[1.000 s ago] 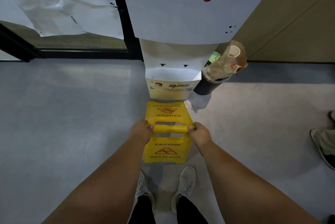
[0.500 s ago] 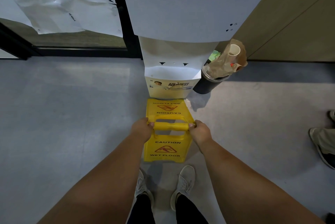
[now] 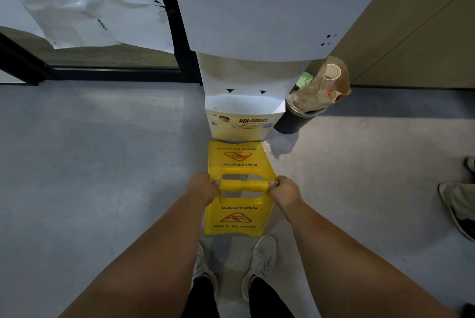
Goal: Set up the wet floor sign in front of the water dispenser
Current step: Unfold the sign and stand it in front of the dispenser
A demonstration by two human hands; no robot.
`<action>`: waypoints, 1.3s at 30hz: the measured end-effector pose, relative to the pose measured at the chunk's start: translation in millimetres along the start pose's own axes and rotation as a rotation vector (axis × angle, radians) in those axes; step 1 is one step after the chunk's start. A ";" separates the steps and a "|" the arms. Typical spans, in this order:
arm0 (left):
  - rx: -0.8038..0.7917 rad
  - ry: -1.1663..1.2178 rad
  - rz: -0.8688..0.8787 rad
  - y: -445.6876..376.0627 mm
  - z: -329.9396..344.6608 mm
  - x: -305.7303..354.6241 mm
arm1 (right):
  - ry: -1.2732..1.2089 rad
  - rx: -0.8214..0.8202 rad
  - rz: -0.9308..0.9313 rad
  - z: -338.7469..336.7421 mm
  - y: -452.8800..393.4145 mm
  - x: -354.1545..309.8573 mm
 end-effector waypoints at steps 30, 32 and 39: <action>-0.015 -0.008 0.007 -0.4 9.3 13.6 | -0.006 0.056 -0.024 -13.5 1.3 7.6; -0.025 -0.002 0.005 0.5 10.9 13.7 | -0.014 0.050 -0.021 -13.3 2.7 7.5; -0.035 0.018 0.004 4.8 14.4 17.8 | -0.015 0.035 -0.003 -17.7 6.6 8.6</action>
Point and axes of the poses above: each hand's wrist, its own y-axis away from the middle knuckle, its own z-axis out of the palm, x = y × z, the point moved 7 cm from there along -y, towards the middle knuckle, and after that the axes turned 13 degrees about -z, right-handed, at the moved point
